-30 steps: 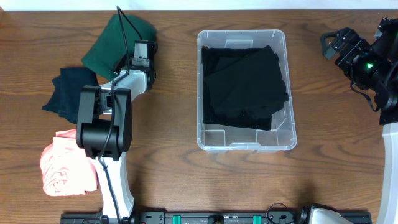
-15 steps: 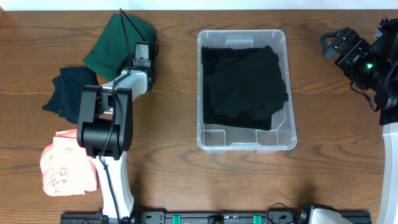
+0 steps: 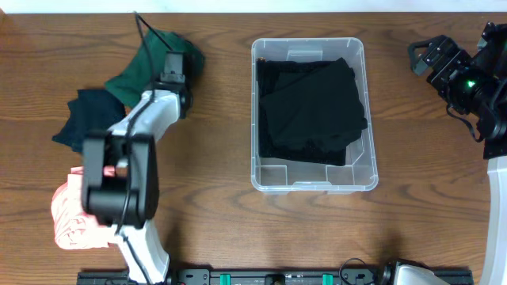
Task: Pack container
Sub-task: 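Carry the green cloth right over the bin with the left gripper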
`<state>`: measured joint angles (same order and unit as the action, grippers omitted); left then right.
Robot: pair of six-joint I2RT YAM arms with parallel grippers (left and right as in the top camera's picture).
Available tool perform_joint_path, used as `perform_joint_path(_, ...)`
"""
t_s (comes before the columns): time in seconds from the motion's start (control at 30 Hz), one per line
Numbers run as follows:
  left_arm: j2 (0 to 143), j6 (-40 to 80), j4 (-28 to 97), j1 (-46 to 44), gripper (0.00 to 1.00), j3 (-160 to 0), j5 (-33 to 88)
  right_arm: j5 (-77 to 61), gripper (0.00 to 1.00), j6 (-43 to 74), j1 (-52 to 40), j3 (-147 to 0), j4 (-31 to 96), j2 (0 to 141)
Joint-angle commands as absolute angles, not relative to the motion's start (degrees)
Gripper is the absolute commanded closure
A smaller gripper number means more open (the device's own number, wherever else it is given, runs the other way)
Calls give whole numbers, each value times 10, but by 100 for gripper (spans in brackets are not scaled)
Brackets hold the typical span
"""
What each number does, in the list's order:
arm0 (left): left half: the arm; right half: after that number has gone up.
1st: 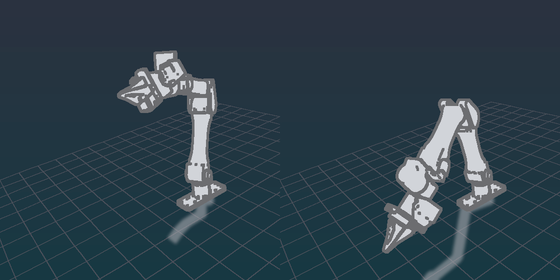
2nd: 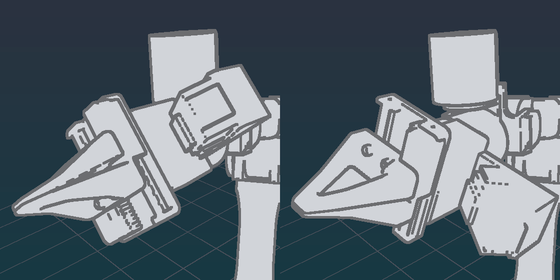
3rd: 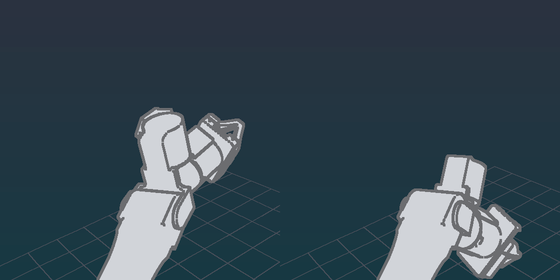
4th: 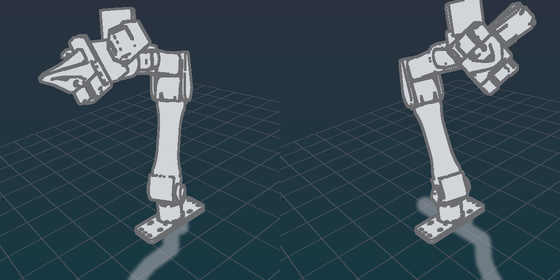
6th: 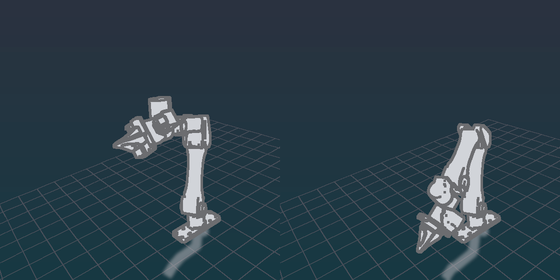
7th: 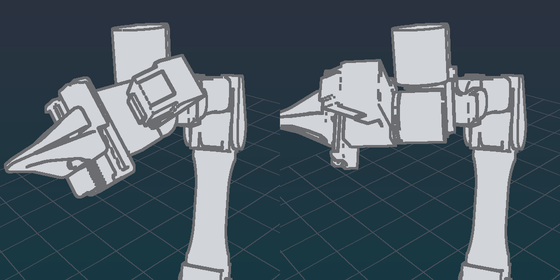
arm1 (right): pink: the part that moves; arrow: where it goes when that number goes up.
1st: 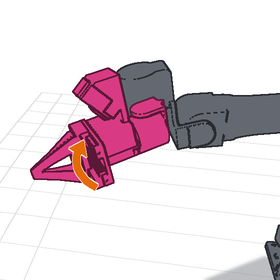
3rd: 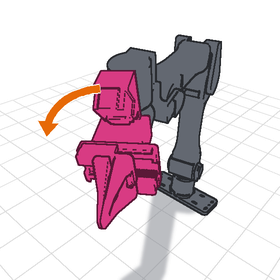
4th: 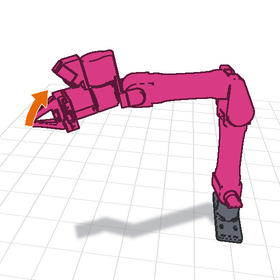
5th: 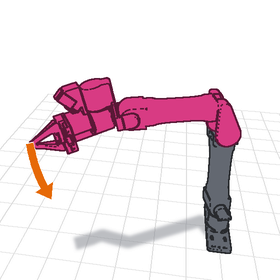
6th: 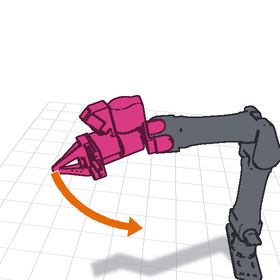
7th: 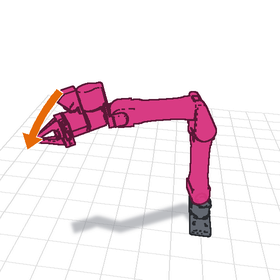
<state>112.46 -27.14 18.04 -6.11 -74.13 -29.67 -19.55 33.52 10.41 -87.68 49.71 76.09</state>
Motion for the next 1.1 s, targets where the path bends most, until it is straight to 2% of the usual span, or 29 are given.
perform_joint_path(0.0,1046,-217,217,-63,94,-744,-271,-197,1,338,107,-879,498,754)
perform_joint_path(0.53,876,-180,318,-166,94,-803,-260,-197,1,338,106,-879,498,754)
perform_joint_path(1.07,829,-173,343,-228,94,-901,-264,-197,1,338,107,-879,498,754)
